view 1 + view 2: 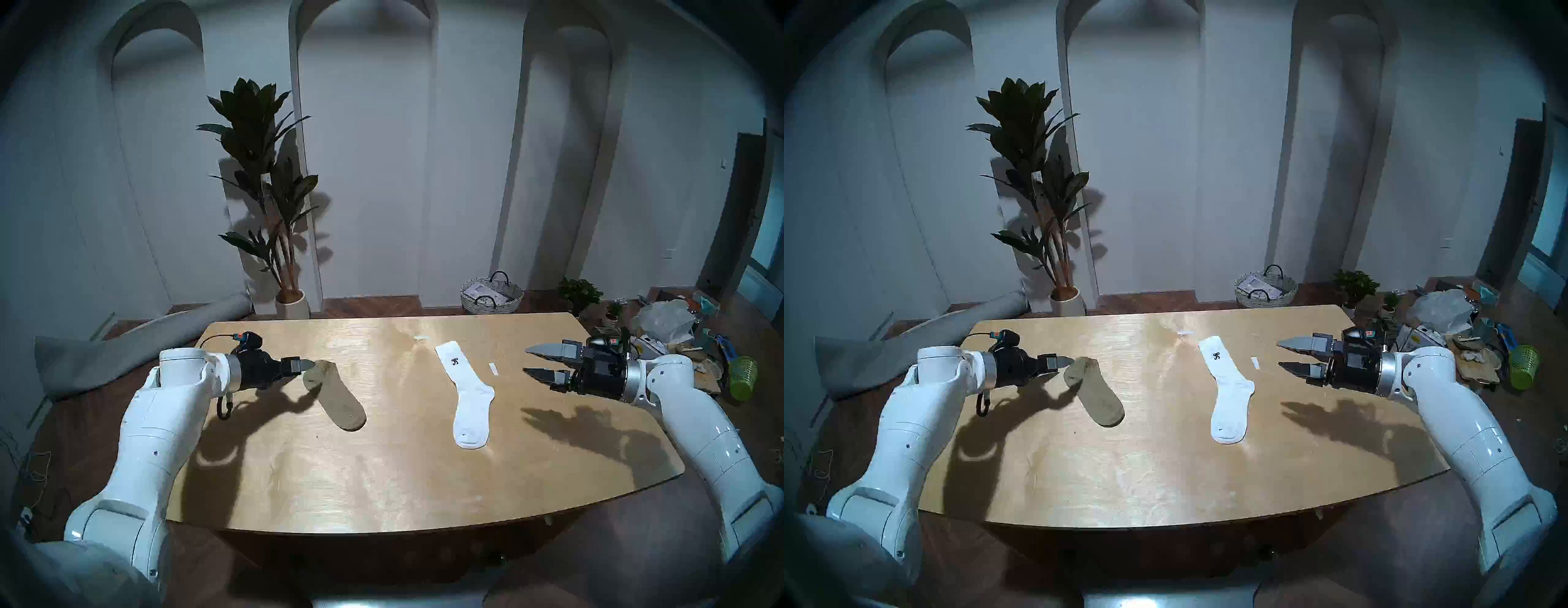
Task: Fold socks in half once and place them neatly on the table
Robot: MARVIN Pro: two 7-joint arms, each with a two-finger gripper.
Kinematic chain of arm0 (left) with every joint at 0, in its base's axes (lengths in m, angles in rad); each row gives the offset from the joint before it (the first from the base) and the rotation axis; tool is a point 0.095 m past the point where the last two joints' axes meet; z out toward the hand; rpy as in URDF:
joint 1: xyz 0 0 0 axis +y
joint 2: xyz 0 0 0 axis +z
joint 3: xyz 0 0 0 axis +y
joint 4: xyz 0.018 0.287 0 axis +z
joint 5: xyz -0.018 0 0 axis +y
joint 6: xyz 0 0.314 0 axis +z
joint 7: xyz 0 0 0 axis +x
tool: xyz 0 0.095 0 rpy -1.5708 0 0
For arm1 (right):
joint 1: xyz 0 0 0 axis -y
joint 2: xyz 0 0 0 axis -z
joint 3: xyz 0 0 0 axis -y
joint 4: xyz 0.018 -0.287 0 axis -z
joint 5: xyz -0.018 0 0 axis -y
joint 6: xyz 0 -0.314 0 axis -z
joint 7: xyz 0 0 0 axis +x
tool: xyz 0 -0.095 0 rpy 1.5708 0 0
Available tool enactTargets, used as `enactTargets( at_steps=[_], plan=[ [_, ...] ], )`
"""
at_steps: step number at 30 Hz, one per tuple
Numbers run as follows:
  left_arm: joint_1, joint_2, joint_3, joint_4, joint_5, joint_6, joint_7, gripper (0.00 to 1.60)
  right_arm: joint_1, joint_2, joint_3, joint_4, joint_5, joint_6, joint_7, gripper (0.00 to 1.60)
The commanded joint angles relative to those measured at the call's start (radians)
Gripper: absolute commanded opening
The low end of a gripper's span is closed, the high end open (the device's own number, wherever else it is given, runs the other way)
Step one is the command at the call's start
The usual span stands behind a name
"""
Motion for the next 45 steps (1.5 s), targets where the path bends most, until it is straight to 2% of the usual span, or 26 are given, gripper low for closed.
enactTargets(
  at_steps=[1, 6, 22, 41, 45],
  plan=[
    [-0.11, -0.016, 0.025, 0.076, 0.0, -0.013, -0.028, 1.6, 0.009, 0.006, 0.009, -0.023, 0.037, -0.001, 0.062, 1.6],
    [-0.159, -0.024, 0.058, 0.157, 0.008, -0.022, -0.036, 1.6, 0.002, 0.012, 0.013, -0.03, 0.054, -0.001, 0.063, 1.6],
    [-0.27, -0.038, 0.146, 0.333, 0.054, -0.061, -0.076, 1.6, -0.035, 0.042, 0.026, -0.043, 0.1, -0.001, 0.06, 1.6],
    [-0.347, -0.049, 0.26, 0.502, 0.137, -0.181, -0.17, 1.6, -0.077, 0.074, 0.037, -0.076, 0.152, -0.001, 0.069, 1.6],
    [-0.362, -0.051, 0.281, 0.533, 0.151, -0.212, -0.194, 1.46, -0.085, 0.08, 0.038, -0.082, 0.164, -0.001, 0.07, 1.6]
  ],
)
